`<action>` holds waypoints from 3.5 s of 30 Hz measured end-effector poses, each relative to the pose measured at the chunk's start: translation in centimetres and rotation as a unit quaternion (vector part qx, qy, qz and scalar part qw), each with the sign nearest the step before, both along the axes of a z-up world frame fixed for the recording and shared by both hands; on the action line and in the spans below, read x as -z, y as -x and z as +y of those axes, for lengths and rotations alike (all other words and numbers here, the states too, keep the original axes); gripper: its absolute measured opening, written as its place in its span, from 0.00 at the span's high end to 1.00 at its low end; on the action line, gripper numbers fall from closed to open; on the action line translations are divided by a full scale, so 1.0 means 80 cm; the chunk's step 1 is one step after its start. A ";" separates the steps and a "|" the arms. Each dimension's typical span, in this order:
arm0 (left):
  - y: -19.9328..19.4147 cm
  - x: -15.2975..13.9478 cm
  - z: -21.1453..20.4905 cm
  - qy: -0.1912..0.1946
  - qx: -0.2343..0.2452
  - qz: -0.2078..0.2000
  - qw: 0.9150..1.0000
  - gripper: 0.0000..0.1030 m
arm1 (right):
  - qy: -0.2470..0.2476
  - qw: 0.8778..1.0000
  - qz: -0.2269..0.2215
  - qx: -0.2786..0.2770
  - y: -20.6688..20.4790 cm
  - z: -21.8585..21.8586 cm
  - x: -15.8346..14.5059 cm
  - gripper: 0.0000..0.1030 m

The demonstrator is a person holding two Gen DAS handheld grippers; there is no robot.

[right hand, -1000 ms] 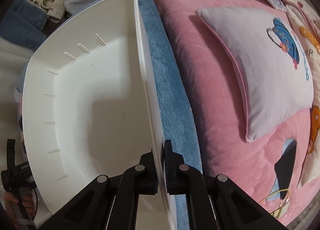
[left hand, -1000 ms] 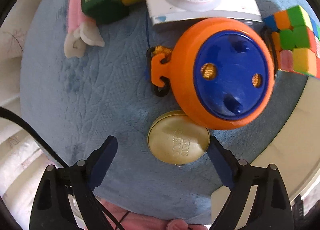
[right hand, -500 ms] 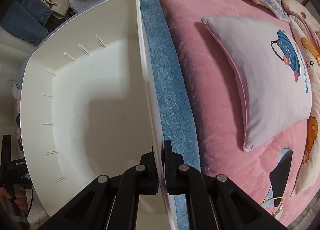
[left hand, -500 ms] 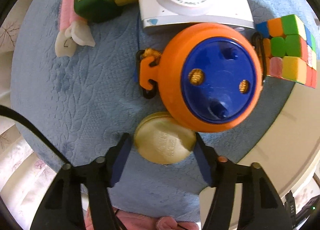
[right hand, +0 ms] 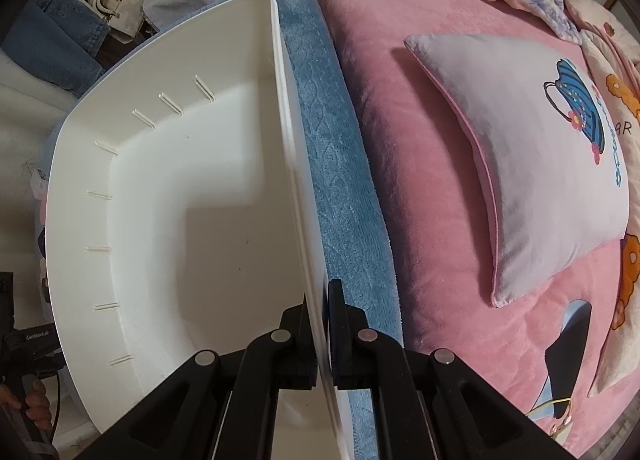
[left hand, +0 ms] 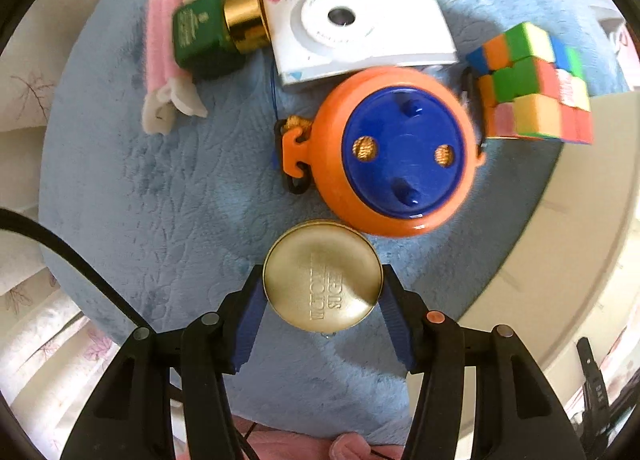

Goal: Organize rigid objects
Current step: 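Carry the gold tin into the tray and open the left gripper, then move the left tool back to the orange-and-blue reel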

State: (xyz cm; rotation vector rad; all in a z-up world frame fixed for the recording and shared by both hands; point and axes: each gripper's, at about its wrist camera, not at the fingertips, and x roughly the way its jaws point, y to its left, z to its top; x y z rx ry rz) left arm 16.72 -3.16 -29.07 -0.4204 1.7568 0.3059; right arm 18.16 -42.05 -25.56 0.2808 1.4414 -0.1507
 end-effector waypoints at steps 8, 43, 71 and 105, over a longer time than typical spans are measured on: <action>0.008 -0.077 -0.007 -0.013 0.039 -0.103 0.994 0.43 | -0.002 1.000 -0.012 0.008 0.003 -0.001 -0.001 0.96; 0.048 -0.143 -0.199 0.114 0.271 -0.316 0.902 0.43 | -0.020 0.999 -0.034 0.014 0.011 -0.004 0.001 0.94; 0.070 -0.170 -0.273 0.117 0.401 -0.328 0.847 0.24 | -0.017 0.999 -0.037 0.029 0.014 -0.007 0.002 0.94; 0.014 -0.124 -0.071 -0.012 0.231 -0.265 0.936 0.20 | 0.012 0.999 -0.033 0.018 0.012 0.005 -0.004 0.94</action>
